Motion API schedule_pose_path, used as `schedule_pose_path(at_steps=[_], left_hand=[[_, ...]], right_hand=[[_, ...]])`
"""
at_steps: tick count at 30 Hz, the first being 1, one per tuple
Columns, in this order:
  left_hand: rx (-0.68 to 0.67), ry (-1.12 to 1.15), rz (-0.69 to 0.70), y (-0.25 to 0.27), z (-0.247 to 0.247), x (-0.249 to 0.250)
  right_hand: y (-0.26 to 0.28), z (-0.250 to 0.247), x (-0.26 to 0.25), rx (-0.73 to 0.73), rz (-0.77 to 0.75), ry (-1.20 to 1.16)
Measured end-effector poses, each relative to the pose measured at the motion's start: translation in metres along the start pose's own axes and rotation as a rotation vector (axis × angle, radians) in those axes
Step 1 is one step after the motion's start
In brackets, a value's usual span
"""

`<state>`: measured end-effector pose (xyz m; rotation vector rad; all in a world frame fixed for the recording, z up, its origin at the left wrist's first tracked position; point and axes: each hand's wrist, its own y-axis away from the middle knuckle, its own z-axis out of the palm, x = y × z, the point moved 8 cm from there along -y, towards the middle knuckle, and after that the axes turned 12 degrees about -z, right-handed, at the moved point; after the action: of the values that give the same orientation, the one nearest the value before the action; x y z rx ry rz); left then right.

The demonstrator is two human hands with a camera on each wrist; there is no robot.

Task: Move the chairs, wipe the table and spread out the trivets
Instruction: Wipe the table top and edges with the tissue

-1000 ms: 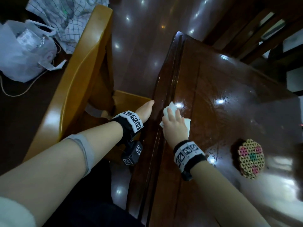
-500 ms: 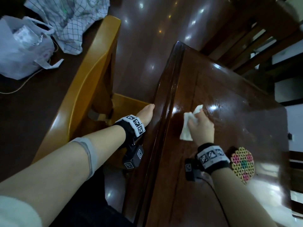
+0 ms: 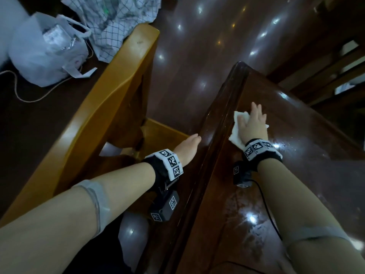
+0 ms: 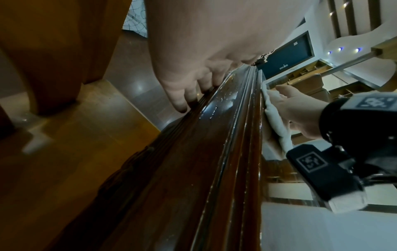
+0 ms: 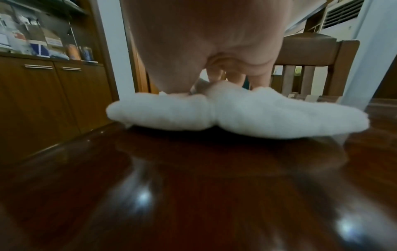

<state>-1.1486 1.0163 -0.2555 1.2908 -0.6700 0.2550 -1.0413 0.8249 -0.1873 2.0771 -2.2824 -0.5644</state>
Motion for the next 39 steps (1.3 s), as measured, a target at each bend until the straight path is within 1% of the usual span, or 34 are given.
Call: schedule_pose_path(at_steps=[2,6,8,11,15,17,20,21,24,25,27,28,30,32,33,35,36,37,39], left_hand=[[0.002,0.009,-0.016,0.000,0.000,-0.002],[0.002,-0.014,0.006,0.003,0.001,0.000],[-0.004,-0.009,0.007,0.004,0.002,0.001],[-0.011,0.014,0.007,0.007,0.000,0.001],[-0.027,0.048,-0.002,0.006,-0.001,-0.001],[-0.040,0.062,-0.016,0.005,-0.002,-0.003],[-0.059,0.055,-0.037,0.000,0.000,-0.007],[-0.061,0.056,-0.035,-0.008,0.001,-0.011],[-0.052,0.064,-0.047,-0.061,0.009,-0.043],[-0.046,0.052,-0.062,-0.073,0.012,-0.053],[-0.033,0.032,-0.062,-0.081,0.013,-0.058],[-0.027,0.024,-0.061,-0.074,0.011,-0.053],[-0.035,0.024,-0.043,-0.027,0.005,-0.028],[-0.049,0.015,-0.027,0.003,0.003,-0.009],[-0.046,0.015,-0.023,0.009,0.001,-0.006],[-0.042,0.009,-0.010,0.011,0.001,-0.005],[-0.042,0.009,-0.010,0.013,0.001,-0.005],[-0.036,0.017,-0.009,0.010,0.001,-0.007],[-0.057,0.007,-0.032,0.007,0.003,-0.009]], right_hand=[[-0.010,-0.005,0.003,0.031,0.021,-0.046],[-0.016,-0.007,-0.002,0.081,0.031,-0.101],[-0.015,-0.002,-0.009,0.062,-0.007,-0.095],[-0.017,0.006,-0.020,0.002,-0.067,-0.024],[-0.015,0.011,-0.025,-0.006,-0.014,0.011],[-0.006,0.016,-0.029,-0.008,-0.040,0.009],[0.016,0.026,-0.034,-0.035,-0.094,0.005],[0.026,0.030,-0.035,-0.050,-0.105,0.019],[0.057,0.044,-0.039,-0.097,-0.145,0.100],[0.070,0.049,-0.041,-0.111,-0.161,0.138],[0.101,0.060,-0.044,-0.136,-0.186,0.184],[0.119,0.066,-0.046,-0.157,-0.202,0.185],[0.153,0.077,-0.051,-0.206,-0.265,0.161],[0.179,0.079,-0.053,-0.214,-0.330,0.113],[0.188,0.075,-0.052,-0.187,-0.326,0.095],[0.202,0.066,-0.043,-0.122,-0.227,0.110],[0.210,0.067,-0.039,-0.129,-0.175,0.133],[0.218,0.071,-0.037,-0.165,-0.150,0.154],[0.231,0.082,-0.038,-0.229,-0.193,0.148]])
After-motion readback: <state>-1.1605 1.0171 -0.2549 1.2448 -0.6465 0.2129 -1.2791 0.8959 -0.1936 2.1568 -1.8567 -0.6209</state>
